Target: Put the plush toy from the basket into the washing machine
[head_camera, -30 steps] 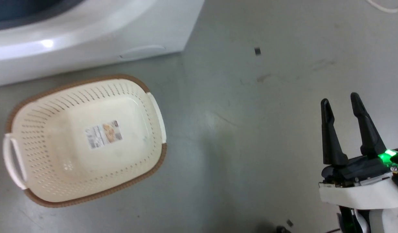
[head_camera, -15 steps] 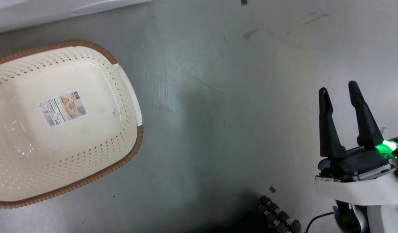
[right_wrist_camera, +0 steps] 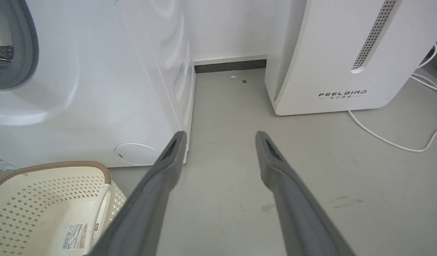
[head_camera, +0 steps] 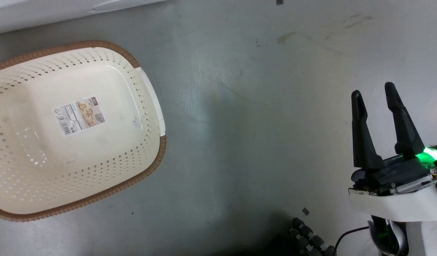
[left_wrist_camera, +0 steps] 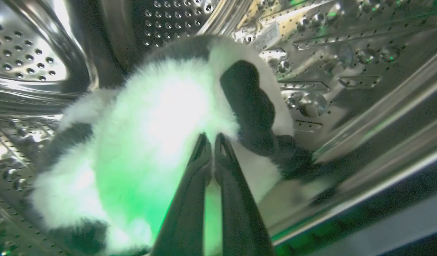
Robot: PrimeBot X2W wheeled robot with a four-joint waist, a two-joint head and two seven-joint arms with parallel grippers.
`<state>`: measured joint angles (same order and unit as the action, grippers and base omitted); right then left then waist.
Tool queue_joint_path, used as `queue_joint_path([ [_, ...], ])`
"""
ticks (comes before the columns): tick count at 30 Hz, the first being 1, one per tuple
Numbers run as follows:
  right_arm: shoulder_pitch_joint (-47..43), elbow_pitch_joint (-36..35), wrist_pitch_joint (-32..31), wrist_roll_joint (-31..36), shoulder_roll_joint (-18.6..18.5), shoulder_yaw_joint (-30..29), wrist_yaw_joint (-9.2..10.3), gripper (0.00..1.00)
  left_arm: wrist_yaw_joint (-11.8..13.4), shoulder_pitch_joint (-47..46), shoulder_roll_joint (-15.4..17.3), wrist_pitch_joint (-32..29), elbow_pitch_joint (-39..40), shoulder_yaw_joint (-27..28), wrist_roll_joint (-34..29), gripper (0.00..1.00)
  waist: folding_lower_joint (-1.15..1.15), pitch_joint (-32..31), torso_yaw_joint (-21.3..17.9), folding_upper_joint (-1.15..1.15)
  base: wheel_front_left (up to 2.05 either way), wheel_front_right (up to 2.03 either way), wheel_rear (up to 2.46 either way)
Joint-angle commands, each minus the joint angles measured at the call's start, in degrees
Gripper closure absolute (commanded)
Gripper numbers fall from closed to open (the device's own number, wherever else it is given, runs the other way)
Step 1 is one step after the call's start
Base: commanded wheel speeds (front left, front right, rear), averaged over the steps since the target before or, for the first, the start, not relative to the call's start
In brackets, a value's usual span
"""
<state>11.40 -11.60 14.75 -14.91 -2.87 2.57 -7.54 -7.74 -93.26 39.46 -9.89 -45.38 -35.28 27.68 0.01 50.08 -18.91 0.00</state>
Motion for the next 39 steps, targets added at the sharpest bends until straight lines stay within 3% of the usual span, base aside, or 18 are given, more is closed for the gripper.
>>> queue_joint_path([
  [1,0.9,0.0,0.2,0.5,0.0,-0.2,0.05,0.00,0.3,0.4,1.2,0.6,-1.2,0.1,0.0,0.00,-0.01,-0.9,0.6,0.00,0.00,0.00,0.00],
  [15,-1.5,1.8,0.3,6.0,0.0,-3.8,0.05,0.00,0.3,13.6,-7.0,20.9,-8.9,-0.1,5.3,0.00,-0.01,-16.1,7.9,0.00,0.00,0.00,0.00],
  [20,-3.4,2.8,0.3,7.2,0.0,-4.2,0.05,0.00,1.6,23.0,-10.1,24.6,-7.2,1.0,6.7,0.00,-0.01,-23.3,10.1,0.00,0.00,0.00,0.00],
  [24,-5.5,3.1,0.3,8.2,0.0,-4.6,0.05,0.00,7.1,32.7,-11.6,24.9,2.9,6.7,6.3,0.00,-0.01,-28.7,11.8,0.00,0.00,0.00,0.00],
  [29,-8.0,3.7,0.3,9.4,0.0,-5.0,0.05,0.00,11.0,49.7,-14.3,24.9,18.4,15.5,4.5,0.00,-0.01,-34.3,13.4,0.00,0.00,0.00,0.00],
  [33,-9.6,4.1,0.3,10.2,0.0,-5.2,0.05,0.00,12.4,62.3,-17.9,24.9,28.2,21.3,2.4,0.00,-0.01,-37.4,14.6,0.00,0.00,0.00,0.00],
  [39,-12.2,4.8,0.3,10.5,0.0,-5.2,0.05,0.00,13.4,76.4,-23.7,24.9,36.8,24.9,-3.2,0.00,-0.01,-41.6,15.9,0.00,0.00,0.00,0.00],
])
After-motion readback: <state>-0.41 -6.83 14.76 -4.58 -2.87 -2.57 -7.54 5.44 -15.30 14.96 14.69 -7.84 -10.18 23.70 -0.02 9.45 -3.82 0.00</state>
